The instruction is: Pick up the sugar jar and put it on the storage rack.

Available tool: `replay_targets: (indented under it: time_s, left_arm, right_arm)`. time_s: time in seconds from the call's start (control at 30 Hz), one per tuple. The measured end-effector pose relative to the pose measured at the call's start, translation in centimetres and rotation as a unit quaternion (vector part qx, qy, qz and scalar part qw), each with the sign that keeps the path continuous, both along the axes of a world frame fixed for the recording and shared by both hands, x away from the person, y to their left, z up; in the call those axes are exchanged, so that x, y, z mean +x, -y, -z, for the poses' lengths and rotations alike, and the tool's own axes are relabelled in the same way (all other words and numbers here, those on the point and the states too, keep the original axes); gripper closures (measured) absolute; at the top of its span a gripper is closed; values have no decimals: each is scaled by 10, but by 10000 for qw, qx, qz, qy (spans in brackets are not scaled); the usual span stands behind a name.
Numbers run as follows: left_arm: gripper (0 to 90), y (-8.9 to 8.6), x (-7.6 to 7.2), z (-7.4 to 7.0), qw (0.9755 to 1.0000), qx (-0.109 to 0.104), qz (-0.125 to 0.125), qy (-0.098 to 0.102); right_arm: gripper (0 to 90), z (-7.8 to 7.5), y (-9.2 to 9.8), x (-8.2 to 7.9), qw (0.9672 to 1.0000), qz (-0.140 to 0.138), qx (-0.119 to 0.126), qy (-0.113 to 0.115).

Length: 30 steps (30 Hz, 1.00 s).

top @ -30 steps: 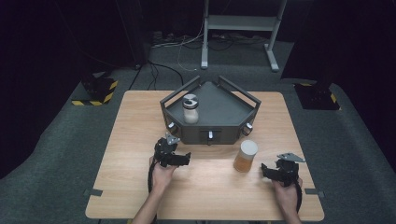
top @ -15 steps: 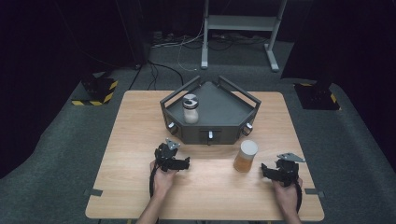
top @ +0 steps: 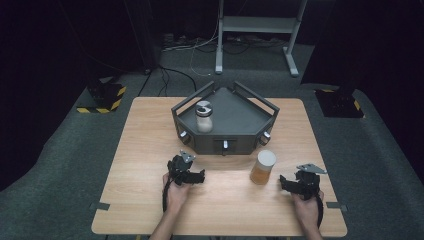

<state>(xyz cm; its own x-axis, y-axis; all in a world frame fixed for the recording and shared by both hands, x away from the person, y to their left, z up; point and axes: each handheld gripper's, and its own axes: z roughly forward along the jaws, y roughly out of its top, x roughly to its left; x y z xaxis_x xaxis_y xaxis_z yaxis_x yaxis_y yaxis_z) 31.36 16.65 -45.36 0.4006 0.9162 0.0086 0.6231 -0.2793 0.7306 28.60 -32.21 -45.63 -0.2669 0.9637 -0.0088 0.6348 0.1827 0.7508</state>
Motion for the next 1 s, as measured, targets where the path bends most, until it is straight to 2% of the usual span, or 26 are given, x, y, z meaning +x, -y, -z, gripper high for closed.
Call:
replay_targets:
  time_s: [1.0]
  left_arm:
    - [50, 3, -1, 0, 10000, 9, -82, 11]
  right_arm:
    - [100, 0, 0, 2, 10000, -26, -5, -15]
